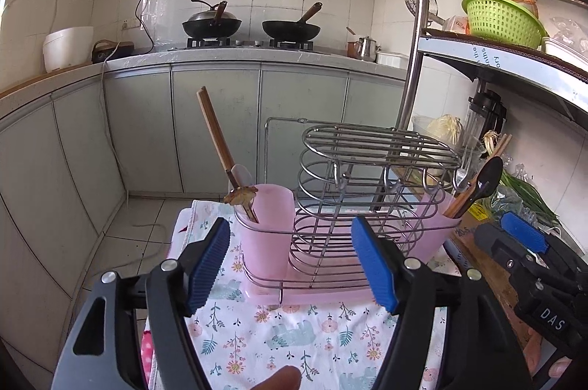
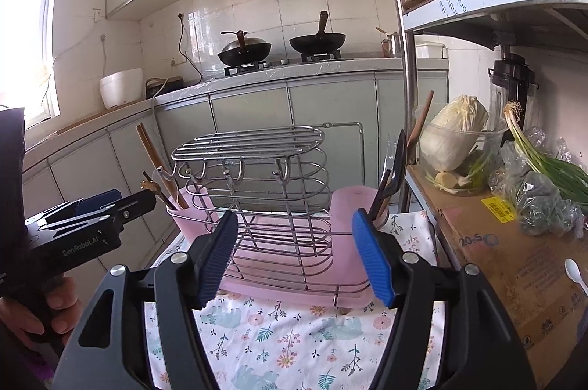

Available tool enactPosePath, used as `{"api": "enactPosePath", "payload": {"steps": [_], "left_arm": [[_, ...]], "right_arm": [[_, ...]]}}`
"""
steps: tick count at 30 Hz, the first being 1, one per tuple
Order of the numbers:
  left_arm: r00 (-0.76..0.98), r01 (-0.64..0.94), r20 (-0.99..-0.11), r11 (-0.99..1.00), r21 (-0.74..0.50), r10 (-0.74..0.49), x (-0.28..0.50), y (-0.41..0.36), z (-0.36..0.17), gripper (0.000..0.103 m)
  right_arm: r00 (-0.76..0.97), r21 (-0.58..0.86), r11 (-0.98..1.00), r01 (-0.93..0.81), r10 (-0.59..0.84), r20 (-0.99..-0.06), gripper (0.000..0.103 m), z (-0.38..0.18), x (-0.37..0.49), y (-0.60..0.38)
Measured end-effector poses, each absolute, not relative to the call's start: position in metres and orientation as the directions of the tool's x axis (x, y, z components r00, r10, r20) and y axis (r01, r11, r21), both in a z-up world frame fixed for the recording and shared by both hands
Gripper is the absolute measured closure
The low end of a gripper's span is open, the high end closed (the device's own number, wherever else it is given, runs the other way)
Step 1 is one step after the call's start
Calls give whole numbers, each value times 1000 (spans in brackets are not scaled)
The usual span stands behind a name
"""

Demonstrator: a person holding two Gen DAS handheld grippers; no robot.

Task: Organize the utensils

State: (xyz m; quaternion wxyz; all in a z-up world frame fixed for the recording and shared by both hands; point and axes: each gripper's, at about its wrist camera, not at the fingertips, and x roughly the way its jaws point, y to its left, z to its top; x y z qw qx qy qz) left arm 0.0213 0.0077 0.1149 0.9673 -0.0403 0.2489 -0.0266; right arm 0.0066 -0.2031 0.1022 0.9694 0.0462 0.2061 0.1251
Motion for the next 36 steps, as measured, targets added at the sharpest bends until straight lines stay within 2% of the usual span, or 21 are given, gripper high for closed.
{"api": "enactPosePath", "payload": {"steps": [6,20,36], "left_arm": [[850,15,-521,992,-129,-81,13,9,108,36],[829,-20,-559,995,-93,-36,-10,0,91,36],[813,-22,-582,996,-83,-30,-13,-7,80,38]], "right_arm": [[878,125,969,-214,247,-411,36,96,-3,-197],[825,114,968,-223,250,-508,36,70,-13,-182],[816,123,970,-208,242,-525,36,63,-12,-186]]}}
